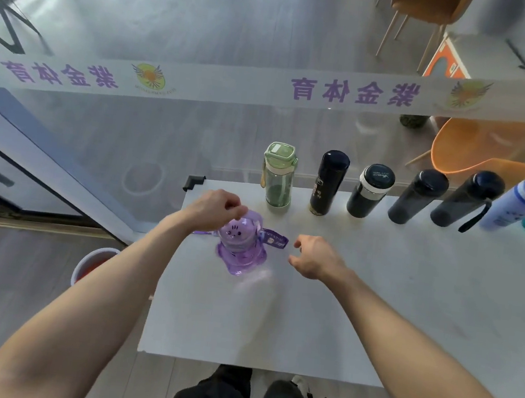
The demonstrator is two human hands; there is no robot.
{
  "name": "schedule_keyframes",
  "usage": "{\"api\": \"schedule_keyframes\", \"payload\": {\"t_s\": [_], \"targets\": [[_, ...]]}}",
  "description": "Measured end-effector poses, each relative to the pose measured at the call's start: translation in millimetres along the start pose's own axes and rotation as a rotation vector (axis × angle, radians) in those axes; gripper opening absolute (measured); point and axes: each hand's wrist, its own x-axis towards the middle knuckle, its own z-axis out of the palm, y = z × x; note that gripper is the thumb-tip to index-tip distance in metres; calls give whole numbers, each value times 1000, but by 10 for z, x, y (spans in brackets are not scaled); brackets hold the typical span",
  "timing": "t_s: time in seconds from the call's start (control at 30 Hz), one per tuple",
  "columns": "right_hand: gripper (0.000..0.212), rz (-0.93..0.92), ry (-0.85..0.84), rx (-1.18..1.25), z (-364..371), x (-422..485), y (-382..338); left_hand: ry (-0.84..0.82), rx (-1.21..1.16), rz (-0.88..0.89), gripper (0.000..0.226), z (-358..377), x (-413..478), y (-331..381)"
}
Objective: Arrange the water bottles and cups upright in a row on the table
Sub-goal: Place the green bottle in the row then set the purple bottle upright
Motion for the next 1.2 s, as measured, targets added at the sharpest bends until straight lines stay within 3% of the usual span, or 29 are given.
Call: {"api": "schedule_keyframes", "payload": {"t_s": [0.3,0.67,0.9,0.97,1.1,1.2], "targets": [[52,55,-38,26,169,376,-533,94,-19,-15,35,-598,450,-611],[67,-62,55,95,232,822,-1252,71,-57,143,17,-772,761,-831],[67,-72,268,248,325,1199,-1549,35,-99,192,10,-848,930,-866],[77,-38,313,353,351,1304,-1622,62,-59,229,14,-856,955,-912],[117,-70,337,523,357,1450,-1713,254,129,362,30,-852,1015,-1088],[94,-100,273,620,321,1486,-1724,310,202,435,30,-855,1046,-1133]]}}
